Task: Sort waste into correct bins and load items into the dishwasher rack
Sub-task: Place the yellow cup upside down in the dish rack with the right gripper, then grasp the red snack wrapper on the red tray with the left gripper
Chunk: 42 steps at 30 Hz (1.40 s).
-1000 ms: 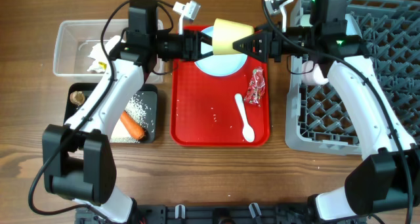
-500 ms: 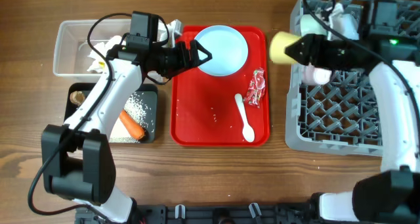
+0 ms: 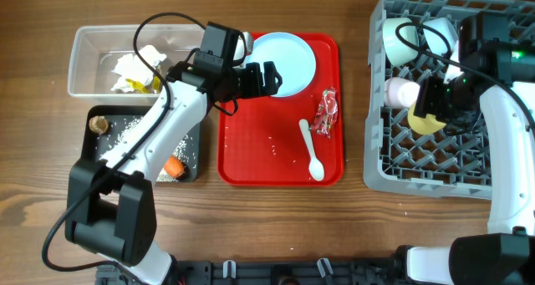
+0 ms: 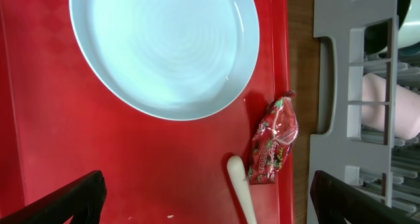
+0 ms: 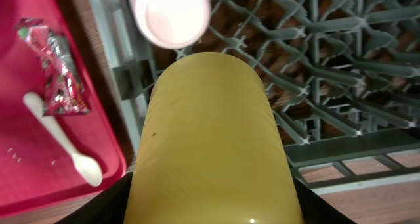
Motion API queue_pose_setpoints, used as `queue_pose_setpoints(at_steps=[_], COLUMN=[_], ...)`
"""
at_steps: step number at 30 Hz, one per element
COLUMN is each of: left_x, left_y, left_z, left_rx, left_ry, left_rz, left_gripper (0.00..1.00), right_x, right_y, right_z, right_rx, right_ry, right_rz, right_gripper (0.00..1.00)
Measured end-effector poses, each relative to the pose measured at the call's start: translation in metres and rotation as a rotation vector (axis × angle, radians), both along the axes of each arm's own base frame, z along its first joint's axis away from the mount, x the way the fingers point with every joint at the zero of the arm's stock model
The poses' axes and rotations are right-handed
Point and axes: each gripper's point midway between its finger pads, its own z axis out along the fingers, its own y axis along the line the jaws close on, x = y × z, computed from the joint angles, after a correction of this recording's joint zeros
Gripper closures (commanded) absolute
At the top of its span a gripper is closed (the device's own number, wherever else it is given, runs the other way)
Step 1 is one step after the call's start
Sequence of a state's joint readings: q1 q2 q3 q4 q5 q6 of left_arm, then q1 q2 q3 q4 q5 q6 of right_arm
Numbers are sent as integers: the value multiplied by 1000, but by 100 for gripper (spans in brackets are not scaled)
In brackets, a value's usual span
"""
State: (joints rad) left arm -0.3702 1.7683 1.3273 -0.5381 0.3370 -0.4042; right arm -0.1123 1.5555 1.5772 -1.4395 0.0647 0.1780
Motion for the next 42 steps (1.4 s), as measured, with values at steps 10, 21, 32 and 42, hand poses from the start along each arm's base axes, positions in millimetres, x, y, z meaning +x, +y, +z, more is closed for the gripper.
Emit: queue_pose_setpoints(at_steps=[10,21,32,42], left_x=[2,2,2,1], left_y=[2,2,2,3], left_z=[-1,-1,-1,-1], left_rx=[19,20,20,21], left_ry=[-10,-9,-9,-6], left_rz=[11,11,11,11], left_gripper=[1,1,1,0], right_x=[1,2,2,29], right_y=[-4,13,14,20], right_z=[-39,-80,-82,-42], right_rx=[-16,36,44,79], right_ry=[24,26,26,-90], right_rz=[-15,17,12,31], right_gripper=[66,47,26,20])
